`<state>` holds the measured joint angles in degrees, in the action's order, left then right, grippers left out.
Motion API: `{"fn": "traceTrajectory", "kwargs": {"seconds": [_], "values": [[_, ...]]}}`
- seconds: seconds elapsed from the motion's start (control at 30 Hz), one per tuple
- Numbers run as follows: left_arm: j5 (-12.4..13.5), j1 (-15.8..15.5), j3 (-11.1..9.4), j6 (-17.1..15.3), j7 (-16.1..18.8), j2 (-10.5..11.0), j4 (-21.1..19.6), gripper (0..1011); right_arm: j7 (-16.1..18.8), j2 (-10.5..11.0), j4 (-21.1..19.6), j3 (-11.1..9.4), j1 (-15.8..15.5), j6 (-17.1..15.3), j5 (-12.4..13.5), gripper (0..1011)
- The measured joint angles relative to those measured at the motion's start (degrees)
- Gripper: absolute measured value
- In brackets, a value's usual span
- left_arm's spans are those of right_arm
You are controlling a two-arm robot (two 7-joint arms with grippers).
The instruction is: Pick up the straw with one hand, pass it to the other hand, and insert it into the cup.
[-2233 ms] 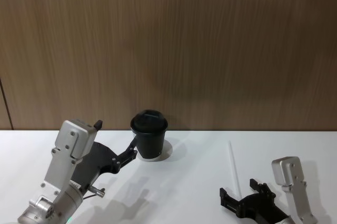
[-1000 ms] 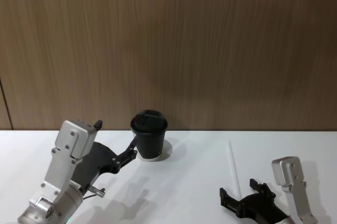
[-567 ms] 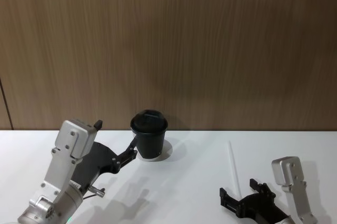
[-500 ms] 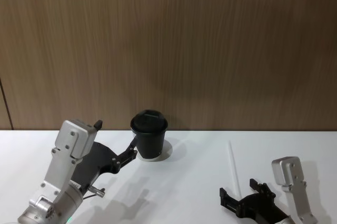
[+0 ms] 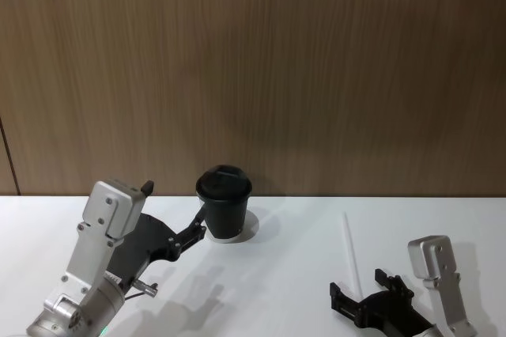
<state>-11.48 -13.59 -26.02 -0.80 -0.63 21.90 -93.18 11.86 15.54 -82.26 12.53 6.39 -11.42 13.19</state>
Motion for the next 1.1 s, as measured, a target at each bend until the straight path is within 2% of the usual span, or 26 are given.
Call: {"fn": "traceTrajectory", "kwargs": {"seconds": [1.1], "values": [[0.0,0.0,0.0,0.0,0.0,0.0,0.0,1002,0.0,0.0,0.2,0.0,0.0,0.0,0.0,1001]]}}
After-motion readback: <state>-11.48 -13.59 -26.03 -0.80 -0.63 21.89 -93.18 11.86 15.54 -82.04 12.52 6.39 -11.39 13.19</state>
